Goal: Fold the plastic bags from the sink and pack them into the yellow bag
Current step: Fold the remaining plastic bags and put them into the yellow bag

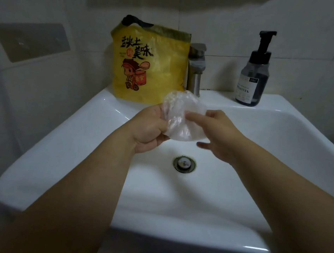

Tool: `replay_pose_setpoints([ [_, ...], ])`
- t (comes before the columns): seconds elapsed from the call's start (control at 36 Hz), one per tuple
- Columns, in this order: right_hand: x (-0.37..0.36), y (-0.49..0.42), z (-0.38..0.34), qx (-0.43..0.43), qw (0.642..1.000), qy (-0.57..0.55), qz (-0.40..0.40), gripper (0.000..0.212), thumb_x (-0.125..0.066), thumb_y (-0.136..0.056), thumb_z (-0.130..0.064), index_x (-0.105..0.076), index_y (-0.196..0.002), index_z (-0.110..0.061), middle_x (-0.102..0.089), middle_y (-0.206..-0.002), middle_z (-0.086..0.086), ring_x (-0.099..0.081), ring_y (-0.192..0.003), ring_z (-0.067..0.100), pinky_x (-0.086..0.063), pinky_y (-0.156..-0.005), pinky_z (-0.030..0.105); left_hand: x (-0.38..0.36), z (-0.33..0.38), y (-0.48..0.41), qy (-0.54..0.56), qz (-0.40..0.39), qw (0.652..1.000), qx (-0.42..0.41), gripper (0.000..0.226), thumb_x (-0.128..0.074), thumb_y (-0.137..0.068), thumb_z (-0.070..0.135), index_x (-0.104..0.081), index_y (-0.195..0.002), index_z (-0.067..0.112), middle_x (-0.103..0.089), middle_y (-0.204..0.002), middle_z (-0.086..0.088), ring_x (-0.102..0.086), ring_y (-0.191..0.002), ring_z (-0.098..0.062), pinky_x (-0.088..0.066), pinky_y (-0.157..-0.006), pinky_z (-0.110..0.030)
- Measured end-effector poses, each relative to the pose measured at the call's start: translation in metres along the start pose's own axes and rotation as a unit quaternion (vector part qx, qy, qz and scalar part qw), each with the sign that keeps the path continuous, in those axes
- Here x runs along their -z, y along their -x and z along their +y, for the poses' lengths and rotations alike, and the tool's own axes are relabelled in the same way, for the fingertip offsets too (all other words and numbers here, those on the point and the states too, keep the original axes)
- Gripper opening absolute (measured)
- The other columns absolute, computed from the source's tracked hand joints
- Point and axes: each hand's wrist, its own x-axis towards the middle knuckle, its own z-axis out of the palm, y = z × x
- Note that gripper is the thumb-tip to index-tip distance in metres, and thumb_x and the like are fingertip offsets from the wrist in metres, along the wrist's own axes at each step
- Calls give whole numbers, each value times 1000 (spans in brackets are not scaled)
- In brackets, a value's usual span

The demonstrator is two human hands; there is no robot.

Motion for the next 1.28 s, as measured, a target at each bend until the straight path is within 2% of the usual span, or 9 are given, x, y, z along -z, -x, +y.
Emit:
replay_pose_setpoints([
  [0.06,1,2,-2,-65,993,-77,-59,54,-72,-79,-35,-51,-123,-13,-59,-120,11,-59,-107,32,-54,-82,45,-2,1,2,27,-21,999,-5,63,-38,-82,-30,-51,-132,6,-63,-121,-15,-63,-107,-23,-54,-89,-29],
  [0.19,3,0,-6,-23,981,-185,-50,22,-63,-87,-7,-53,-106,-3,-66,-100,14,-68,-82,24,-59,-61,27,0,3,3,63,-45,997,7,71,-43,-66,-16,-52,-132,9,-61,-124,-17,-62,-110,-26,-53,-91,-34],
  [0.39,5,-5,-7,45,991,-48,-115,20,-62,-85,3,-57,-93,-14,-67,-100,10,-68,-90,26,-58,-77,34,-3,14,7,81,-53,995,31,40,-69,-76,37,-67,-106,10,-73,-102,-8,-70,-94,-22,-59,-79,-35],
  [0.56,5,-9,-7,16,992,-91,-91,70,-73,-80,-10,-37,-140,-6,-59,-123,15,-68,-96,29,-59,-75,36,0,1,-5,-56,120,991,21,20,-68,-87,14,-67,-107,9,-73,-99,-10,-70,-92,-26,-55,-84,-40],
  [0.67,6,-7,-9,-24,975,-156,-155,42,-62,-83,-39,-56,-117,-14,-66,-108,10,-67,-91,28,-57,-77,36,4,3,-7,16,169,985,-10,26,-60,-94,11,-60,-119,5,-69,-110,-13,-69,-92,-24,-58,-72,-31],
  [0.72,2,-5,-4,-40,974,-122,-185,40,-64,-83,-32,-58,-117,-11,-66,-106,11,-66,-90,27,-57,-79,37,5,4,-7,42,173,984,-21,26,-59,-95,10,-57,-120,5,-69,-110,-13,-69,-90,-23,-57,-68,-29],
  [0.83,-2,-7,-3,-9,983,-136,-127,15,-52,-94,-3,-60,-107,-2,-68,-92,13,-67,-71,19,-58,-62,27,4,3,-7,61,137,989,-10,13,-58,-94,6,-59,-107,7,-69,-106,-13,-67,-90,-23,-53,-84,-35],
  [1.08,21,-12,-11,1,983,-119,-142,16,-47,-96,-2,-59,-104,-8,-63,-78,10,-61,-54,14,-52,-49,22,10,7,-1,51,80,995,5,11,-55,-93,-1,-65,-96,3,-69,-88,-9,-64,-68,-10,-53,-57,-16],
  [1.28,32,-9,-15,-26,975,-148,-162,27,-37,-94,5,-53,-80,-11,-51,-68,8,-52,-44,12,-48,-41,18,10,5,3,33,52,998,33,23,-52,-93,-5,-61,-114,0,-67,-96,-13,-66,-68,-10,-57,-64,-18],
])
